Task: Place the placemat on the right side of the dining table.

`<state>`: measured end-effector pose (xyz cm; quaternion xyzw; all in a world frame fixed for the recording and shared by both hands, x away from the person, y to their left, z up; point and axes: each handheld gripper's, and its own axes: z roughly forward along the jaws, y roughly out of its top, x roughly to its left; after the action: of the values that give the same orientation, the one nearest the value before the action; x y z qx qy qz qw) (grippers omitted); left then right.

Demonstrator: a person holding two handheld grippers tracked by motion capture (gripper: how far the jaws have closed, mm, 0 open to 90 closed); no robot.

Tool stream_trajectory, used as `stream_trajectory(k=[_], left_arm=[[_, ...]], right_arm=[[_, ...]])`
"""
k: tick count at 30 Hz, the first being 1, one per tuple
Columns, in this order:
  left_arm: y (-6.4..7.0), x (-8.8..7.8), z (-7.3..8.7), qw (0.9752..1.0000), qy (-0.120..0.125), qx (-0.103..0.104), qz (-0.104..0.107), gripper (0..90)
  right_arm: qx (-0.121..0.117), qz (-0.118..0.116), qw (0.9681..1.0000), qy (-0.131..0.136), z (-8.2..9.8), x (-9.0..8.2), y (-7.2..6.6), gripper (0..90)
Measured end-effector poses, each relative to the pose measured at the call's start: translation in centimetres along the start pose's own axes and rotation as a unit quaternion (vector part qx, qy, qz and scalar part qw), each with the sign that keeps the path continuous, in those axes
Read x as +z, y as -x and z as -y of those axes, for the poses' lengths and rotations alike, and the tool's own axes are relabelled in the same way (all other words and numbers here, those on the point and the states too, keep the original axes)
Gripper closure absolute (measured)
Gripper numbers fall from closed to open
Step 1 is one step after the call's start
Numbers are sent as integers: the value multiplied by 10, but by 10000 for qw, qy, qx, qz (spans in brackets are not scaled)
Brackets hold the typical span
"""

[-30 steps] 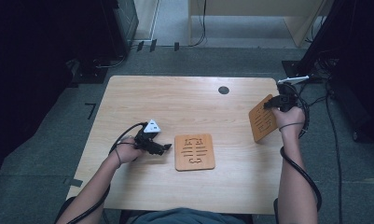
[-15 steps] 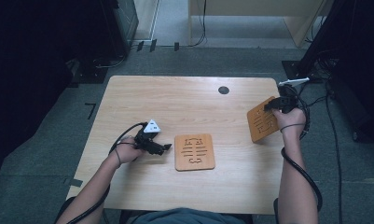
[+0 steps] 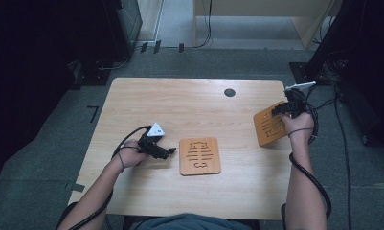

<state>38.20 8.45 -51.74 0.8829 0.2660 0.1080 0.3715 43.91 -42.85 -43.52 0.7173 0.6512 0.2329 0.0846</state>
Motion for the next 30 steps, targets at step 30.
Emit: stream_trajectory(k=[30], left_arm=[[0,0,0,10000,16,-5,-3,109]], right_arm=[[-134,-65,9999,-28,8,18,15,439]])
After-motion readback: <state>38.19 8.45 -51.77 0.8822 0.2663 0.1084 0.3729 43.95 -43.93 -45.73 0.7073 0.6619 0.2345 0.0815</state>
